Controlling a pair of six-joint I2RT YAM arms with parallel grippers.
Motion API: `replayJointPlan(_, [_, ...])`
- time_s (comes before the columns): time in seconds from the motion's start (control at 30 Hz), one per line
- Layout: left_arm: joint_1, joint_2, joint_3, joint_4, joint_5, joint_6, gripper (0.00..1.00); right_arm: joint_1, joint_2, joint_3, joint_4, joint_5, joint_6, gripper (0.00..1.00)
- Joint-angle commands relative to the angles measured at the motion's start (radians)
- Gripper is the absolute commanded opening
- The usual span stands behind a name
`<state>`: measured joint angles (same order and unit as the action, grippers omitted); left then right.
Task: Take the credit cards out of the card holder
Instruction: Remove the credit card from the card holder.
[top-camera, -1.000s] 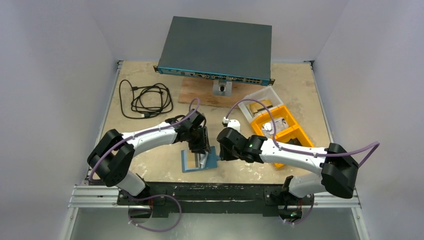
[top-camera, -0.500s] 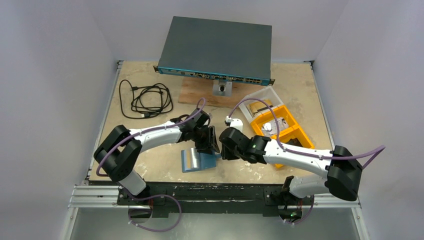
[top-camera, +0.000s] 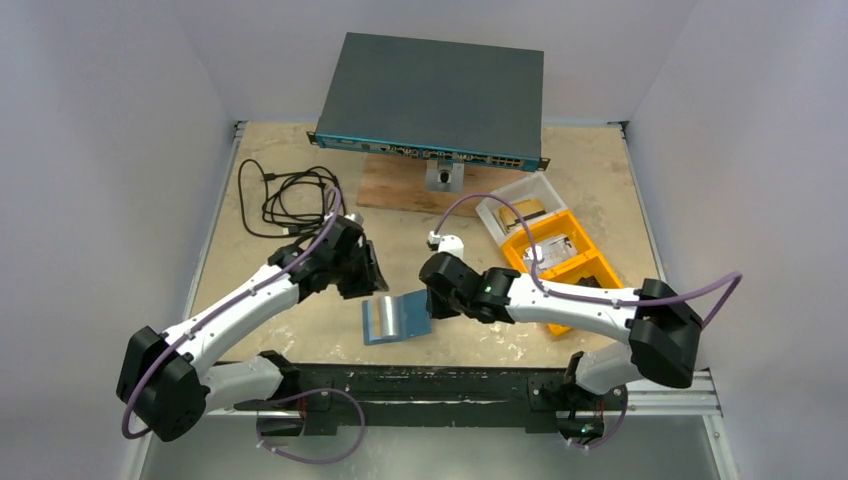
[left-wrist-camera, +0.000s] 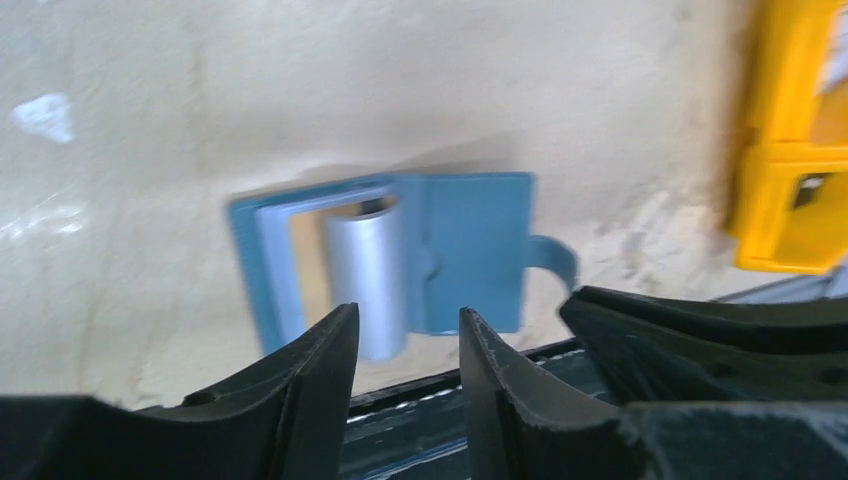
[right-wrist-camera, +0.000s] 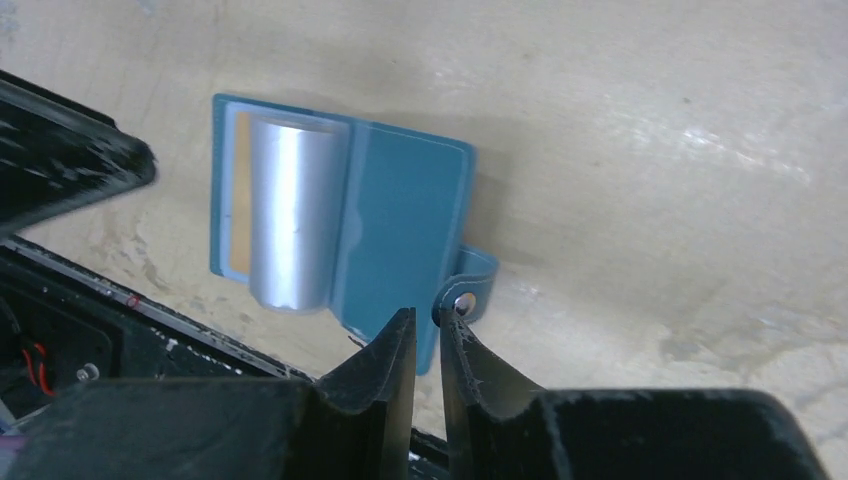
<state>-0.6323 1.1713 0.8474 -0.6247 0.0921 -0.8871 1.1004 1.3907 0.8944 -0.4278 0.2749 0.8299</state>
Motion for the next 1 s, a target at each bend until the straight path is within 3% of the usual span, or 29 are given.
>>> replayJointPlan(0.0, [0.026,-0.015,-0.097,-0.076,-0.039,0.041,0.37,0.016,0.075,0.074,0.072,-0.021,-0.032,0.14])
replayJointPlan(0.13, [0.026,0.005,-0.124,-0.039,-0.029,0.034,0.24,0.016,0.141,0.079,0.097,-0.045,-0.026,0.10])
replayJointPlan(0.37, [0.026,0.076,-0.124,0.008,-0.009,0.036,0.14,0.016,0.199,0.031,0.119,-0.060,-0.005,0.06])
replayJointPlan(0.7, [0.025,0.149,-0.121,0.064,0.023,0.054,0.05,0.016,0.241,-0.059,0.166,-0.094,0.036,0.01])
replayJointPlan(0.97, [0.015,0.193,-0.101,0.076,0.037,0.065,0.03,0.015,0.265,-0.061,0.174,-0.100,0.027,0.00])
